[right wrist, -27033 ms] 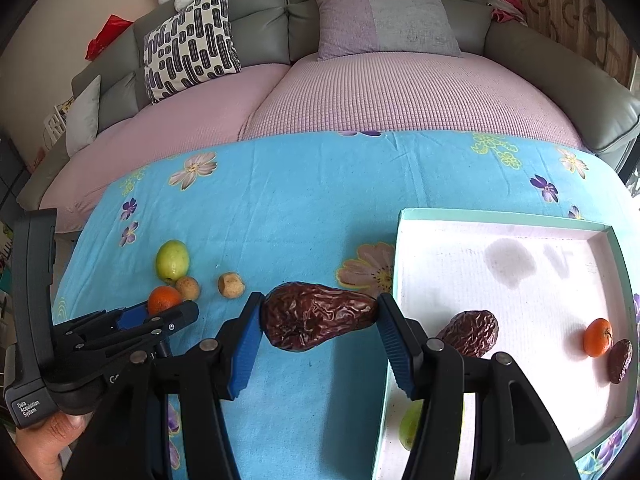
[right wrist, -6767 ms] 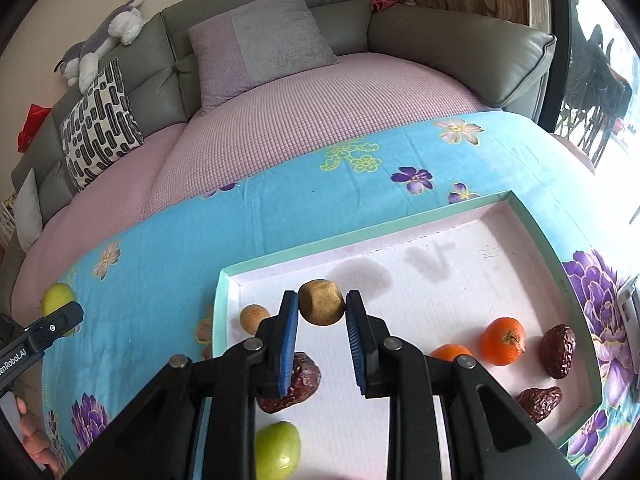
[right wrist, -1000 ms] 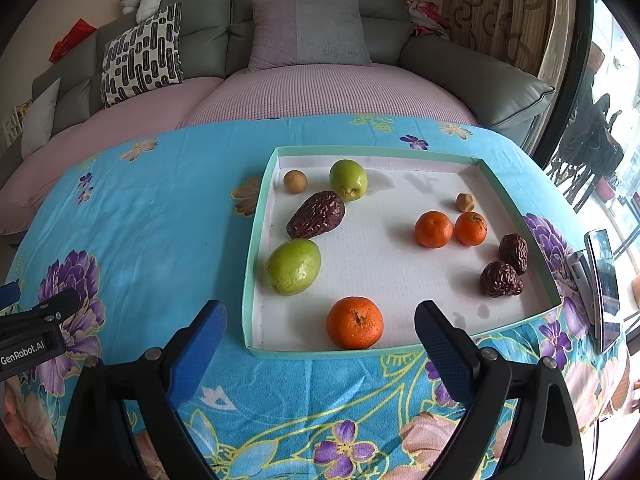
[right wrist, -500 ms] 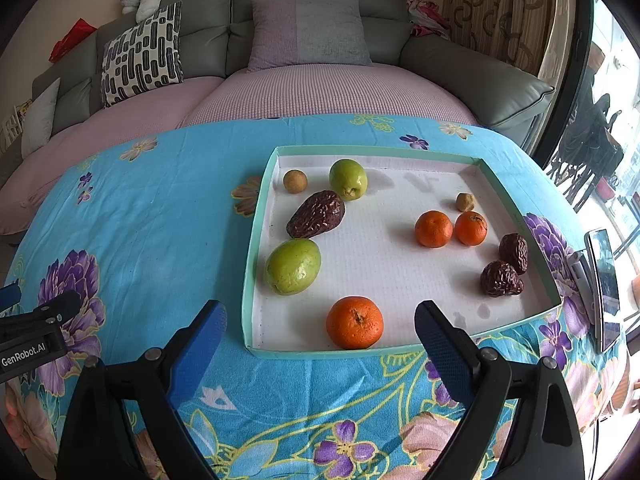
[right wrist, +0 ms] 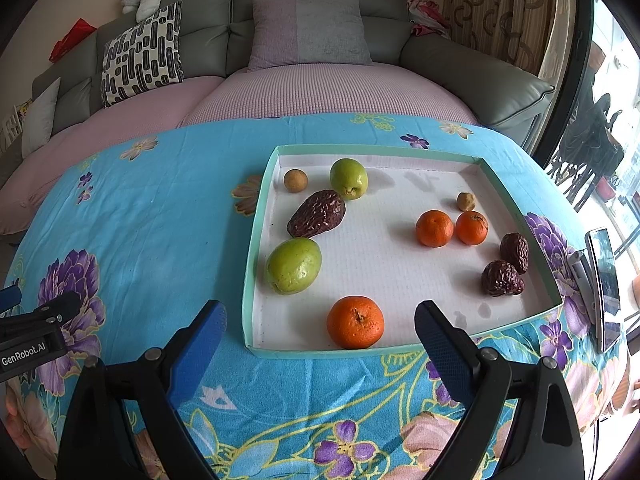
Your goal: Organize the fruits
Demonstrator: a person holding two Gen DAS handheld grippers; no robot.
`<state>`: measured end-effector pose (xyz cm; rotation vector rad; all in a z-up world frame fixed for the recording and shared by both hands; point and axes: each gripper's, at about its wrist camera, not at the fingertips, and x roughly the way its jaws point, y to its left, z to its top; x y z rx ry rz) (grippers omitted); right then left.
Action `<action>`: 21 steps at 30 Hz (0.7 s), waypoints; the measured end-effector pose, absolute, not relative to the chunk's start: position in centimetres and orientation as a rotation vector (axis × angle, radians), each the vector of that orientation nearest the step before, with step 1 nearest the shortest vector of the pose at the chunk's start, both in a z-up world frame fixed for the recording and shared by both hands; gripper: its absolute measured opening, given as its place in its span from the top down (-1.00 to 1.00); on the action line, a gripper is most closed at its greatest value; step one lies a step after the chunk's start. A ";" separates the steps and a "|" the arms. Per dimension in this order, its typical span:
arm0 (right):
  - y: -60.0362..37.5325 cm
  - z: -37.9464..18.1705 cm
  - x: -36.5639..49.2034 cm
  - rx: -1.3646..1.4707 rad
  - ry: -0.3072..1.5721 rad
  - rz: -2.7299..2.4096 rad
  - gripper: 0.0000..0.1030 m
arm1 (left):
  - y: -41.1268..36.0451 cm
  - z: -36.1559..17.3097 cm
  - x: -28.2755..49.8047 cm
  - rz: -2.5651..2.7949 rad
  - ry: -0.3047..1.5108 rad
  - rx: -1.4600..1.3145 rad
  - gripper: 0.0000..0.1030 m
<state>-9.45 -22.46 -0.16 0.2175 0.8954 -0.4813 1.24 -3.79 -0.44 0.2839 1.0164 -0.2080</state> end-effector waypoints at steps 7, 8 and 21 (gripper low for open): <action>-22.5 -0.2 -9.5 0.218 0.896 -0.482 -0.85 | -3.7 -0.5 1.3 -0.187 1.023 0.283 -1.00; -22.5 -0.2 -9.5 0.218 0.896 -0.481 -0.85 | -3.7 -0.5 1.3 -0.183 1.023 0.288 -1.00; -22.5 -0.2 -9.5 0.218 0.895 -0.481 -0.85 | -4.0 -0.4 1.2 -0.193 1.021 0.298 -1.00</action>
